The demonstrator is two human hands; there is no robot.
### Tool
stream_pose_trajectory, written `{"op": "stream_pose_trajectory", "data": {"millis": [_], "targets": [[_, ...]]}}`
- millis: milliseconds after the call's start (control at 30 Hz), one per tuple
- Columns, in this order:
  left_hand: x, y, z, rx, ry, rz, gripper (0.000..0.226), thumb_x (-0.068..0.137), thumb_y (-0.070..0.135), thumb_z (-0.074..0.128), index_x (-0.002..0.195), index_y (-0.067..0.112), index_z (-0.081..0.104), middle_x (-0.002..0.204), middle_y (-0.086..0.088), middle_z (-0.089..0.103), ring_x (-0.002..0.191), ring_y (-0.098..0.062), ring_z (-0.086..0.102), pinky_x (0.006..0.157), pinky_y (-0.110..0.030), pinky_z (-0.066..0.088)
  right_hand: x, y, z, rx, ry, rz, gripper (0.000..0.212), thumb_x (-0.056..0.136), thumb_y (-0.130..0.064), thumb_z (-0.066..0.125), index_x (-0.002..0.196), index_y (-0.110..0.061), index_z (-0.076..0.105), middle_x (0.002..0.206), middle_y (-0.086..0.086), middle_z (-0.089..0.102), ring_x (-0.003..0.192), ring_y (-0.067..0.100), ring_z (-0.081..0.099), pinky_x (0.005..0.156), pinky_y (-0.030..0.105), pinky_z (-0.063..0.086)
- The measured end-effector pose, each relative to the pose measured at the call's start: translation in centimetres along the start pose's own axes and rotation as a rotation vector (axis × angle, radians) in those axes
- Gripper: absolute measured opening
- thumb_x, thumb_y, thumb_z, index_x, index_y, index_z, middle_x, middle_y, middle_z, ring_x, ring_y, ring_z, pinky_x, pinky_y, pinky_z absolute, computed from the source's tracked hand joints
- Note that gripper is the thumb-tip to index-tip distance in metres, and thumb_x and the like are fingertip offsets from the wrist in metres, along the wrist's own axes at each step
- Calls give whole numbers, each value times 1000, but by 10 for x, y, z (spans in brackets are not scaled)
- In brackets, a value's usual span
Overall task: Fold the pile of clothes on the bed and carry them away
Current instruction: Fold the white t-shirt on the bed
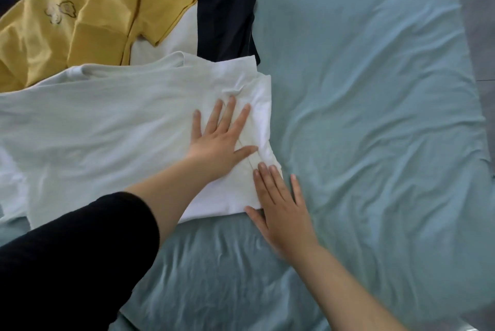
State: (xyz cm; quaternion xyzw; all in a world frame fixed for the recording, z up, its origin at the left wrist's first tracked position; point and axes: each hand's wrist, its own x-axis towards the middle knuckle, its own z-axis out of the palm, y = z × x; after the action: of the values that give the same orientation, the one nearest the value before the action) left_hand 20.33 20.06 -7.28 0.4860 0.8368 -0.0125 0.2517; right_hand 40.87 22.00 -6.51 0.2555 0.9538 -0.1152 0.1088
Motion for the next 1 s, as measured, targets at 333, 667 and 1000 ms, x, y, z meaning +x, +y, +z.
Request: {"op": "stream_pose_trajectory", "data": {"millis": [333,667,1000], "targets": [[-63,-38,-14,-358,86,-49,61,94,30,50,150,33,26,163,4,8,148,-20,8,118,-37,13,6,-69,-30,199,38,76,45,89,-16,62,133,-12,56,136,7,57,127,25,53,110,41,34],[-210,-156,-5,-804,471,-759,61,91,22,63,147,25,37,158,-3,20,143,-22,18,108,-23,17,96,-233,-54,273,-183,-199,51,97,-25,38,147,-22,30,139,-1,52,125,23,47,103,37,33],[-208,-235,-10,-1698,743,-1353,60,82,18,75,131,11,42,104,2,53,80,-12,54,71,-21,40,158,-325,-37,787,-339,92,33,96,-16,45,127,-18,55,123,2,62,112,20,57,97,32,46]]}}
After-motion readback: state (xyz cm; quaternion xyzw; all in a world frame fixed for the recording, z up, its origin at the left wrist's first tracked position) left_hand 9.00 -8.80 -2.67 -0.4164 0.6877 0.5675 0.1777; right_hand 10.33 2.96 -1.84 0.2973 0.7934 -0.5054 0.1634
